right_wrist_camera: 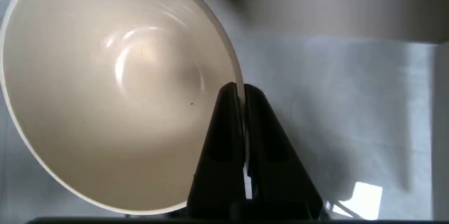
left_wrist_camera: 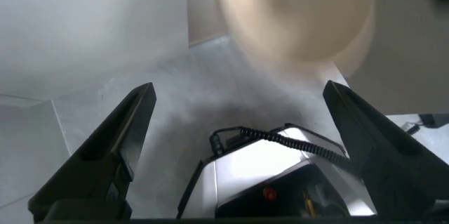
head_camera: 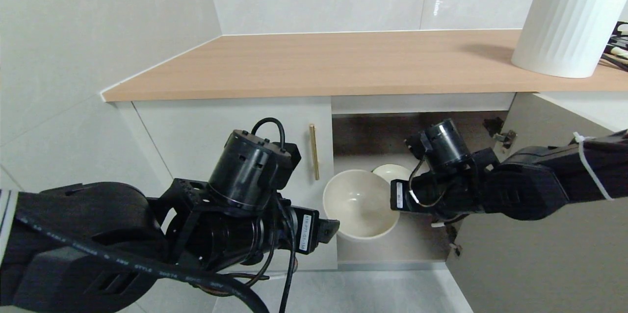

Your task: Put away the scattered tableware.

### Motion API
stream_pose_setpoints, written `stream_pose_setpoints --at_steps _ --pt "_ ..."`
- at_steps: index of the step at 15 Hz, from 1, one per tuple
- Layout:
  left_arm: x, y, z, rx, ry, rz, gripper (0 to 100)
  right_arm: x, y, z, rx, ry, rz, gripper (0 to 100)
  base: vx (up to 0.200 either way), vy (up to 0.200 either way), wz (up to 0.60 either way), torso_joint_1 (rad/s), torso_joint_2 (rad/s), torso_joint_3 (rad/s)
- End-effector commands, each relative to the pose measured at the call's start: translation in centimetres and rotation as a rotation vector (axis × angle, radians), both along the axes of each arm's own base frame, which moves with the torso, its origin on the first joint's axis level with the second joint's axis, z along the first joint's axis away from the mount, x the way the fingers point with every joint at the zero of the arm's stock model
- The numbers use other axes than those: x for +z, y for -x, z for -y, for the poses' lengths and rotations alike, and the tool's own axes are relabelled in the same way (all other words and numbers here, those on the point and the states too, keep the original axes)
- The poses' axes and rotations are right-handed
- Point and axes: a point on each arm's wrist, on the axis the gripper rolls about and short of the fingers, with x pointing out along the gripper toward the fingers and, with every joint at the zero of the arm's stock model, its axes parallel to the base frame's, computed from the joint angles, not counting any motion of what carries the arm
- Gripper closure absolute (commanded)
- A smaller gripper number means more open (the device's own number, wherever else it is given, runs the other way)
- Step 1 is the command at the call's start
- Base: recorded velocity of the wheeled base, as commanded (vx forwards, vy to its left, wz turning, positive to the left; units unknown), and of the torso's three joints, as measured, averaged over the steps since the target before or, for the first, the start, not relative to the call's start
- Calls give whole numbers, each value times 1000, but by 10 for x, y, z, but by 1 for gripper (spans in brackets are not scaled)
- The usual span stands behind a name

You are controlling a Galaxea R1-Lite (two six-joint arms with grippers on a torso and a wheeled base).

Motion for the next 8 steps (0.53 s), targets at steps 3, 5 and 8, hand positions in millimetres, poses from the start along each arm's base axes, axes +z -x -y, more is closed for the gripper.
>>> stream_pose_setpoints --at_steps 3,5,8 --pt "1 -1 -1 6 3 3 0 -34 -52 18 -192 8 -34 100 0 0 0 0 0 0" --pt "1 -1 -1 7 3 1 0 -48 -74 26 -279 4 11 100 0 0 0 0 0 0" --pt "-1 -2 -2 11 -1 -3 0 -63 -99 37 -350 -8 77 100 0 0 0 0 0 0"
